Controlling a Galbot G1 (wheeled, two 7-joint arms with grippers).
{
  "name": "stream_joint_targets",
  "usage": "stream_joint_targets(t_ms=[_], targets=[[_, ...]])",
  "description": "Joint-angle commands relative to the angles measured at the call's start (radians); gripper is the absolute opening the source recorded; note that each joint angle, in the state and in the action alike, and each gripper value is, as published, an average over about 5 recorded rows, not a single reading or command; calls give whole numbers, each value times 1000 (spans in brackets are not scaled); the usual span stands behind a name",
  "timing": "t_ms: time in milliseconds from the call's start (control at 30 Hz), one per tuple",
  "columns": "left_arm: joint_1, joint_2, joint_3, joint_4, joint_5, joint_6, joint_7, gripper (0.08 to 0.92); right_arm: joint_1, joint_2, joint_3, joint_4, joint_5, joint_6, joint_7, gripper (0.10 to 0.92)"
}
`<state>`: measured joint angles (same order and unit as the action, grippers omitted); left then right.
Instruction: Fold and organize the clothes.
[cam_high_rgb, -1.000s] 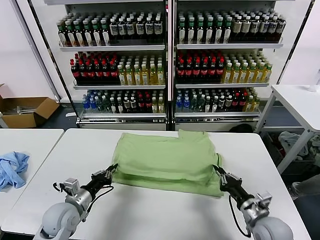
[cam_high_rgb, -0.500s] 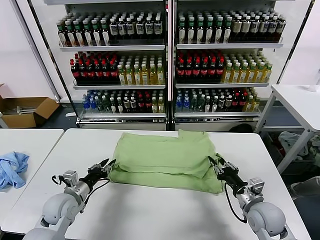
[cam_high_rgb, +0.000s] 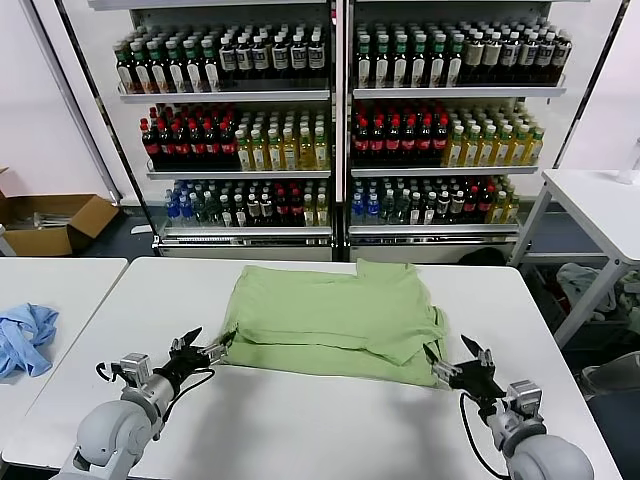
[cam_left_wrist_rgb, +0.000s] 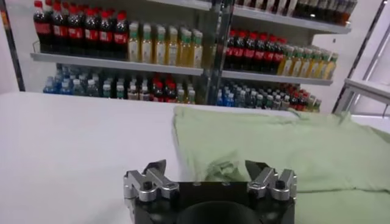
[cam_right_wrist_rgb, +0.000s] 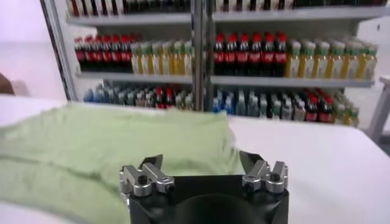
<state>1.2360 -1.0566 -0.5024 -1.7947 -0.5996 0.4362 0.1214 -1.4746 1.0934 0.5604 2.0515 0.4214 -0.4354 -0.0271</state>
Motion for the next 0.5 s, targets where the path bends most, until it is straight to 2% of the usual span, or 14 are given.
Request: stream_joint_targets(t_ms=[33, 300, 500], targets=[[-5, 4, 19, 37, 40, 46, 3, 797, -50, 8, -30, 18, -39, -47, 28, 773], [16, 3, 29, 28, 53, 80, 6, 584, -39, 8, -61, -17, -42, -48, 28, 550], [22, -6, 36, 27, 63, 89, -1, 411, -27, 4, -61, -40, 44, -31, 28, 377]])
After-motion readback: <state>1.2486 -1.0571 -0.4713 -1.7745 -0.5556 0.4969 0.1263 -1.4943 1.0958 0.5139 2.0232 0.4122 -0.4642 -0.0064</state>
